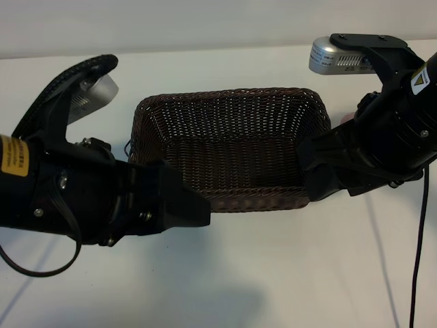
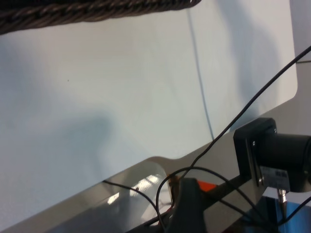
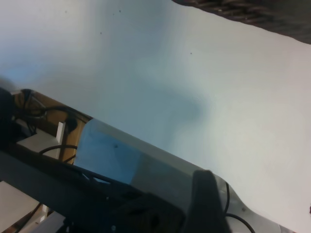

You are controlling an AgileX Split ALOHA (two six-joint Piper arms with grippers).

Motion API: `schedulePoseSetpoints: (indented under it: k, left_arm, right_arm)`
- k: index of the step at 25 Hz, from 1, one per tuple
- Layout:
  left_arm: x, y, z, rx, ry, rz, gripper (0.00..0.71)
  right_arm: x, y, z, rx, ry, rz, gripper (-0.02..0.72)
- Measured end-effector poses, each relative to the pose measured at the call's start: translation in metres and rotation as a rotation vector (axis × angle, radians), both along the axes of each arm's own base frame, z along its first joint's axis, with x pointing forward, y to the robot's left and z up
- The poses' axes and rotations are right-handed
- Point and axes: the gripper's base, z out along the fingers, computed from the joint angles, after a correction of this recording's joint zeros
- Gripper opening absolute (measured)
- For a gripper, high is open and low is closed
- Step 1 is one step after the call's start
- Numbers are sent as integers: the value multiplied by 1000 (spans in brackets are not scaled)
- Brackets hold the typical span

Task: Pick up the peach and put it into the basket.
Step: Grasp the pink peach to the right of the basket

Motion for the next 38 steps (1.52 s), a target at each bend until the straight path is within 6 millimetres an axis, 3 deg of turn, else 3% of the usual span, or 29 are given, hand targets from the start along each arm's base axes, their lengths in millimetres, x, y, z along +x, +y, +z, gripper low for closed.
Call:
schedulePoseSetpoints:
  k: [12, 15, 19, 22, 30, 38]
  left_arm:
    - [0, 0, 0, 1, 1, 0, 584]
    - [0, 0, 0, 1, 1, 0, 584]
    - [0, 0, 0, 1, 1, -1, 584]
    - [0, 0, 0, 1, 1, -1, 584]
    - [0, 0, 0, 2, 2, -1, 584]
    - [0, 0, 0, 2, 1, -2, 584]
  right_arm:
    - [0, -1, 0, -12, -29, 47, 496]
    - [5, -7, -3, -99, -103, 93, 476]
    - [14, -20, -5, -243, -179, 37, 402]
    - [21, -22, -4, -257, -244, -28, 401]
    - [55, -17, -8, -228, -443, -174, 555]
    - [108, -47, -39, -240, -408, -401, 561]
